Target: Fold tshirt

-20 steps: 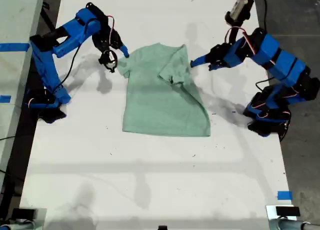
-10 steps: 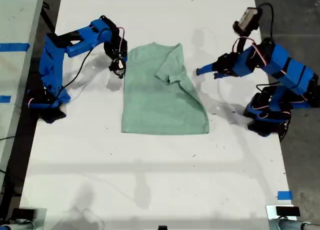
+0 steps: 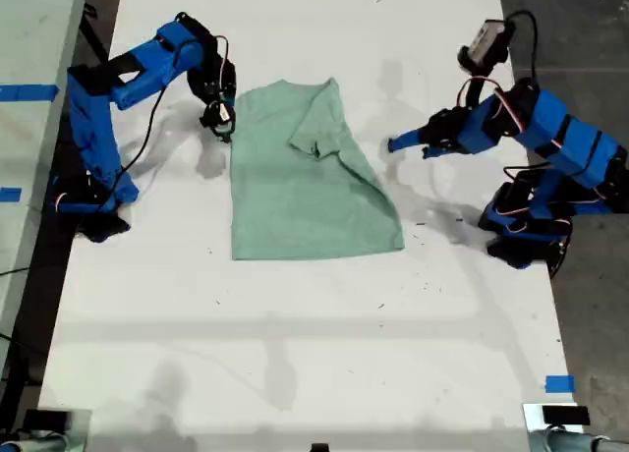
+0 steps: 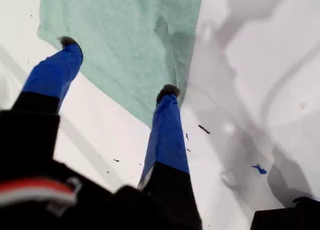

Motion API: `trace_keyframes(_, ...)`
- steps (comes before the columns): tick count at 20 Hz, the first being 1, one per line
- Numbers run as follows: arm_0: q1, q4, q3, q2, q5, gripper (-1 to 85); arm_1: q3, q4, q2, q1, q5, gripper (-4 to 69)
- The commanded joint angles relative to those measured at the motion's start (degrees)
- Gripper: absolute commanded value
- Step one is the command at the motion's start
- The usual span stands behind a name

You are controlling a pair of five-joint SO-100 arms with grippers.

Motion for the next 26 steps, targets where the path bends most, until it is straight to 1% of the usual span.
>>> trace_keyframes(1, 3.25, -1.67, -0.53, 11.34, -0.35, 0.0, -0.18, -1.05, 2.2, 0.53, 0.35, 28.5)
trace_keyframes(3, 7.47, -5.71, -2.64, 12.22, 1.14, 0.0, 0.0, -0.79, 2.37, 0.79, 0.26, 28.5)
trace_keyframes(7, 15.91, -13.27, -9.93, 4.31, 4.57, 0.0, 0.44, -0.18, 2.72, 0.79, 0.44, 28.5)
trace_keyframes(9, 18.46, -14.77, -14.15, -2.72, 5.1, 0.0, 0.79, 0.0, 3.34, 0.53, 0.88, 28.5)
trace_keyframes(11, 20.3, -18.72, -17.58, -9.58, 6.06, 0.0, 1.05, 0.09, 3.6, 0.0, 1.32, 28.5)
trace_keyframes(13, 20.57, -20.57, -22.32, -17.31, 6.06, 0.0, 1.32, 0.09, 3.96, -0.44, 1.76, 28.5)
trace_keyframes(14, 20.48, -21.71, -24.26, -20.92, 6.06, 2.0, 1.76, 0.09, 4.13, -0.62, 2.11, 28.5)
trace_keyframes(15, 20.04, -22.5, -25.49, -23.91, 6.06, 13.1, 2.2, 0.0, 4.57, -0.7, 2.2, 28.5)
trace_keyframes(16, 19.78, -21.88, -25.93, -24.87, 6.06, 19.2, 2.55, -0.09, 4.83, -0.79, 2.37, 28.5)
trace_keyframes(19, 20.3, -15.12, -25.31, -14.5, 6.06, 23.7, 3.16, -0.09, 5.54, -1.23, 2.81, 28.5)
trace_keyframes(23, 18.19, -1.05, -20.83, 7.47, 6.15, 23.0, 3.43, 0.35, 7.73, -2.37, 4.13, 28.5)
trace_keyframes(24, 17.75, 2.99, -18.63, 12.66, 5.8, 21.4, 3.25, 0.97, 9.05, -3.43, 5.1, 28.4)
trace_keyframes(25, 17.58, 6.77, -15.47, 17.49, 4.83, 20.6, 3.6, 1.58, 10.72, -4.13, 6.06, 28.2)
trace_keyframes(26, 17.58, 8.88, -9.76, 23.2, 3.08, 20.4, 4.31, 2.02, 12.57, -5.27, 7.38, 28.0)
